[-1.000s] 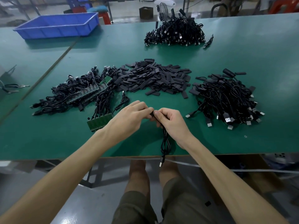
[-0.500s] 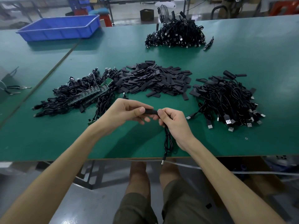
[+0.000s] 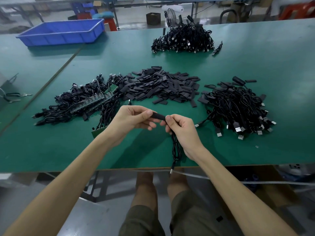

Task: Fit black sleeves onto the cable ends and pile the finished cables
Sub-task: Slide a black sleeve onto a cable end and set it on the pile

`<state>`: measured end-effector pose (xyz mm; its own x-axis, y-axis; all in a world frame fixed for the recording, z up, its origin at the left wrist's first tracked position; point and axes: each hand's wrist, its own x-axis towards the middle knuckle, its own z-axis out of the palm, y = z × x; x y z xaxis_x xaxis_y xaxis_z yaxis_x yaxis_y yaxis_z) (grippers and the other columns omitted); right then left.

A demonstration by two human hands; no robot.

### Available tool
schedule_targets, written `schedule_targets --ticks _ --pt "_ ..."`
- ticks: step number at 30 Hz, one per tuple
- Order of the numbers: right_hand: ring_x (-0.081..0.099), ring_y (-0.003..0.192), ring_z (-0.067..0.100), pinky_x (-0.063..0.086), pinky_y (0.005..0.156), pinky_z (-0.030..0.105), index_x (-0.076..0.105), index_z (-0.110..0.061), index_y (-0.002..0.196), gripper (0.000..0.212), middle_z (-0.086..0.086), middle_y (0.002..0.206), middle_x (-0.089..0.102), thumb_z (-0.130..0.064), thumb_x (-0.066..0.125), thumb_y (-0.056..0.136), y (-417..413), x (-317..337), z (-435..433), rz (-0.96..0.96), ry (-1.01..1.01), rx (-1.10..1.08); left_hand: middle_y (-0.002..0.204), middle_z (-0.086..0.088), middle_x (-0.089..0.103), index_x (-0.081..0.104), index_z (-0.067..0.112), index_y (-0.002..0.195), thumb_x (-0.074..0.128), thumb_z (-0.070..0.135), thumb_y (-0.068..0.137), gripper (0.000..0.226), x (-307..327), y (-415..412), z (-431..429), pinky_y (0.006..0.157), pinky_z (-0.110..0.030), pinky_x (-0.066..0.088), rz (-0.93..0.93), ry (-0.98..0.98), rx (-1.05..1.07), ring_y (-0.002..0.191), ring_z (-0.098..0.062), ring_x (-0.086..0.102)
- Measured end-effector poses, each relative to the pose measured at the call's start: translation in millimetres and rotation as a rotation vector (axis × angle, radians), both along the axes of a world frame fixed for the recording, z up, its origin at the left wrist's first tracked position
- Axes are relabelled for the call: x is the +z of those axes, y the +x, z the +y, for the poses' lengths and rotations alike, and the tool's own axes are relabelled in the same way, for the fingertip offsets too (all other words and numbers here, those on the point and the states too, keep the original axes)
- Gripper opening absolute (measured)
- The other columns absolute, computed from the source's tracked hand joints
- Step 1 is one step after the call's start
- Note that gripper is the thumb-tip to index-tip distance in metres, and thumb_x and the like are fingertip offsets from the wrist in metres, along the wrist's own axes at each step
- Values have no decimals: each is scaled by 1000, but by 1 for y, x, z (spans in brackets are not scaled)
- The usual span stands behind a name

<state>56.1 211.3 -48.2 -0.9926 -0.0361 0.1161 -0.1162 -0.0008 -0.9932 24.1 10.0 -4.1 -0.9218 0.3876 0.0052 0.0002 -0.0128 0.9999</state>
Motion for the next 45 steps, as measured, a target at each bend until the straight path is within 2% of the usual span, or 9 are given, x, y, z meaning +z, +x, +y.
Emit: schedule_targets --ticks 6,13,19,25,30,34,39,42,45 --pt "57 69 5 50 73 20 72 -16 94 25 -12 71 66 -26 54 108 -1 -3 3 -43 -159 -233 98 -11 77 64 -2 113 64 19 99 25 -5 12 30 64 -29 60 -74 -198 5 83 -27 75" --pt "58 70 4 52 73 22 71 -18 93 22 -12 71 65 -24 56 107 -2 -2 2 -100 -216 -261 62 0 68 69 5 89 68 36 96 31 -7 23 62 44 -26 46 150 -661 -182 45 -15 56" --pt "62 74 8 54 80 31 73 -15 94 24 -8 74 69 -24 54 108 -2 1 2 -135 -319 -260 64 -6 61 68 -8 95 70 27 96 35 -3 26 64 51 -27 52 -30 -475 -152 49 -19 58" --pt "69 90 15 57 89 37 73 -13 100 24 0 90 76 -22 53 108 -1 -2 1 -85 -428 -159 90 -17 71 76 6 104 66 28 98 25 40 15 68 65 -32 56 -47 -223 -160 78 -25 61" --pt "62 69 11 53 76 31 68 0 101 20 -1 75 72 -17 59 104 -6 -3 -3 -137 -322 -240 96 -20 76 75 6 107 68 32 97 29 71 -11 127 59 -29 57 -23 -302 -170 69 -25 68" --pt "55 66 6 47 67 21 66 -11 88 26 -10 68 64 -14 50 108 1 2 -2 -111 -186 -195 109 -28 71 67 -10 110 67 19 98 31 74 -41 186 63 -29 61 -98 -251 -166 73 -27 74" --pt "47 70 37 37 67 41 60 6 87 14 27 79 56 -3 55 96 5 6 2 -140 -239 -158 95 -23 74 65 -13 111 71 11 94 29 42 -55 231 59 -33 63 26 -466 -135 73 -29 76" --pt "60 81 18 48 70 31 66 0 106 16 5 93 68 -14 58 105 8 9 2 -135 -325 -128 77 -15 75 69 3 86 74 21 93 20 22 -55 236 61 -40 64 185 -573 -61 69 -32 74" --pt "59 74 10 48 65 25 63 3 111 25 -2 88 66 -19 52 109 5 6 2 -136 -266 -125 74 -12 74 66 5 92 71 25 95 21 16 -51 235 53 -33 61 250 -584 -34 51 -22 68"
